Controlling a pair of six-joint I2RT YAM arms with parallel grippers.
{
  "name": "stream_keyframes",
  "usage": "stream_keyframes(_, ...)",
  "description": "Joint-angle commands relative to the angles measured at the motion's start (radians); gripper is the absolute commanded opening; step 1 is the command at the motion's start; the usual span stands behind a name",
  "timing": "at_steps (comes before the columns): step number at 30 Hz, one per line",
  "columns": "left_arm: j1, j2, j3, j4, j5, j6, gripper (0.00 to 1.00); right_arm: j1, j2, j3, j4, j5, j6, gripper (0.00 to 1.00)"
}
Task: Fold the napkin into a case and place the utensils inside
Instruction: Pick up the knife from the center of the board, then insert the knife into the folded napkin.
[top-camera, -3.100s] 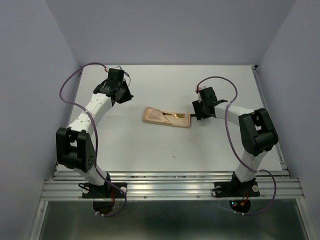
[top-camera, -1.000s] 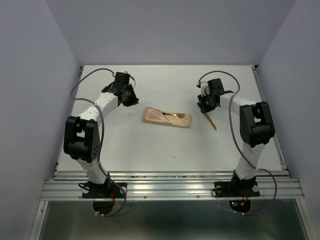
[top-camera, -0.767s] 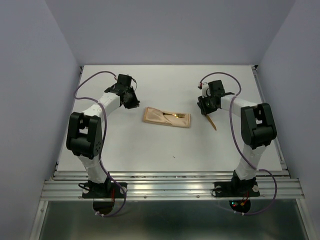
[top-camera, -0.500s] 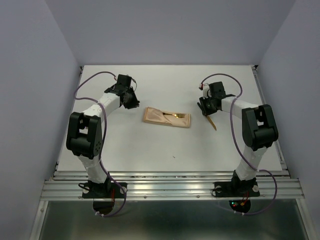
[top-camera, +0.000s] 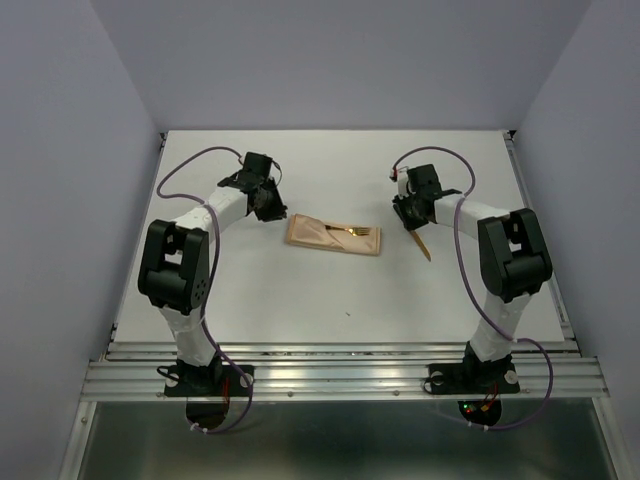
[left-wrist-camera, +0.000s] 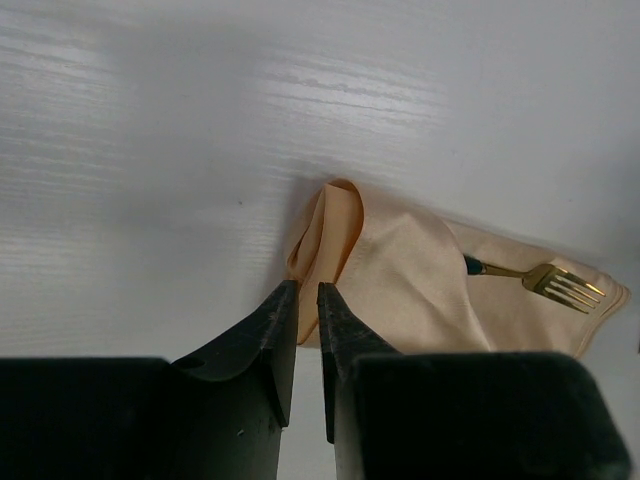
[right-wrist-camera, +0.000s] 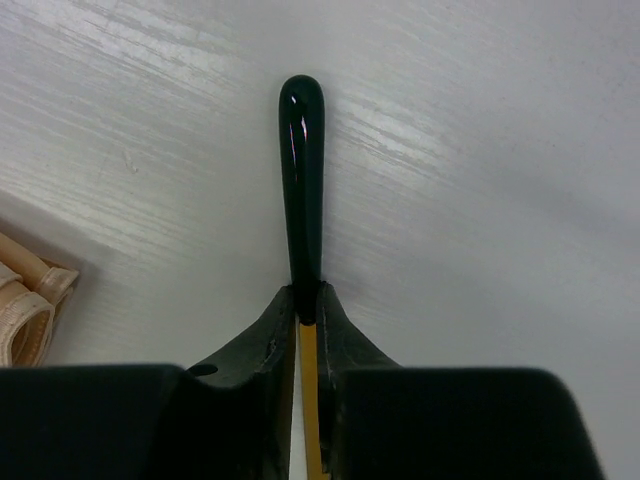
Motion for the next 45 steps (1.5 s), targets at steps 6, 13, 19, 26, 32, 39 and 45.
stream_keyframes(6, 0.005, 0.028, 0.021, 0.032, -0.010, -0.014, 0.25, 0.002, -0.155, -0.035, 0.004, 0.001, -0.060, 0.01)
stream_keyframes(13, 0.005, 0.064, 0.010, 0.044, 0.010, -0.012, 0.24, 0.044, -0.261, -0.038, -0.017, -0.085, -0.107, 0.01)
stream_keyframes(19, 0.003, 0.067, -0.014, 0.053, 0.008, -0.017, 0.24, 0.172, -0.260, -0.005, -0.137, -0.100, -0.268, 0.01)
stream_keyframes(26, 0.002, 0.081, -0.019, 0.067, 0.026, -0.012, 0.24, 0.285, -0.249, -0.032, -0.167, -0.103, -0.370, 0.01)
stream_keyframes(32, 0.000, 0.096, -0.005, 0.070, 0.045, -0.005, 0.24, 0.325, -0.202, -0.026, -0.201, -0.102, -0.402, 0.01)
stream_keyframes(39, 0.000, 0.117, 0.016, 0.084, 0.074, -0.008, 0.24, 0.368, -0.131, 0.011, -0.212, -0.076, -0.422, 0.01)
stream_keyframes(45, -0.001, 0.131, 0.027, 0.084, 0.080, -0.001, 0.24, 0.377, -0.111, 0.020, -0.212, -0.063, -0.420, 0.01)
